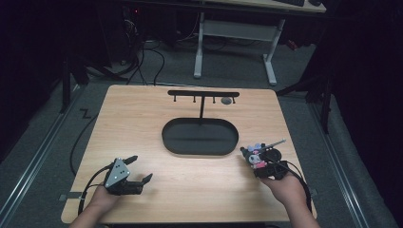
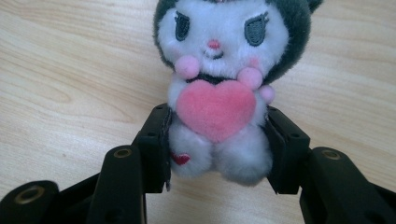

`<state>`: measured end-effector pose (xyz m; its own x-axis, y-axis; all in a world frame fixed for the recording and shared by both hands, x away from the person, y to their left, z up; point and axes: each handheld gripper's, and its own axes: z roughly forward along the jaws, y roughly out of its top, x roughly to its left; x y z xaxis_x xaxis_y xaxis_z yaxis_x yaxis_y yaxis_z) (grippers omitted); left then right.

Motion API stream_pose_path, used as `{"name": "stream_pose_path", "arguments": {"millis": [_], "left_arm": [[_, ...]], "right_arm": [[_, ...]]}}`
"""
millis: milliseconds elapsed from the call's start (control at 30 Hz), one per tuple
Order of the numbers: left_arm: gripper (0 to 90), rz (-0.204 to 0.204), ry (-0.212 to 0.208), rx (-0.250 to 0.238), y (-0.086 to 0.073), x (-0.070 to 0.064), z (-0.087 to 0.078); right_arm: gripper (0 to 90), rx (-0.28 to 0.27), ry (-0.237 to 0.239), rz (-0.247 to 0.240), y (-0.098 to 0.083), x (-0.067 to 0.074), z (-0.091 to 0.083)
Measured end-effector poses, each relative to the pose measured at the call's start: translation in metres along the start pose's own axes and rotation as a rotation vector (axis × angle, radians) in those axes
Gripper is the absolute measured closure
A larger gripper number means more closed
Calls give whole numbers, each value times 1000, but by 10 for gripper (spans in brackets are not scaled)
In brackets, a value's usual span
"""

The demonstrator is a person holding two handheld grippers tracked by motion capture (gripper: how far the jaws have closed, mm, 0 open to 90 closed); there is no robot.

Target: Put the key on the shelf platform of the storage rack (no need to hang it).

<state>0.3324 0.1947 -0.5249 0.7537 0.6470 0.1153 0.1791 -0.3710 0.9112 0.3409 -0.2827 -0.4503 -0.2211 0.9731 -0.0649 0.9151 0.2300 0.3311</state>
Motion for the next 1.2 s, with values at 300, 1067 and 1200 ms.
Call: {"name": "stream_pose_path", "arguments": {"millis": [300, 1067, 1200], "left_arm": [[154, 2, 2, 12, 1, 0, 2], [154, 12, 4, 14, 0, -2, 1], [154, 13, 2, 13, 0, -2, 1]], "right_arm": [[504, -41, 16, -1, 10, 1, -8], [503, -92, 46, -40, 48, 19, -12], [503, -92, 51, -48, 54, 24, -11]]}}
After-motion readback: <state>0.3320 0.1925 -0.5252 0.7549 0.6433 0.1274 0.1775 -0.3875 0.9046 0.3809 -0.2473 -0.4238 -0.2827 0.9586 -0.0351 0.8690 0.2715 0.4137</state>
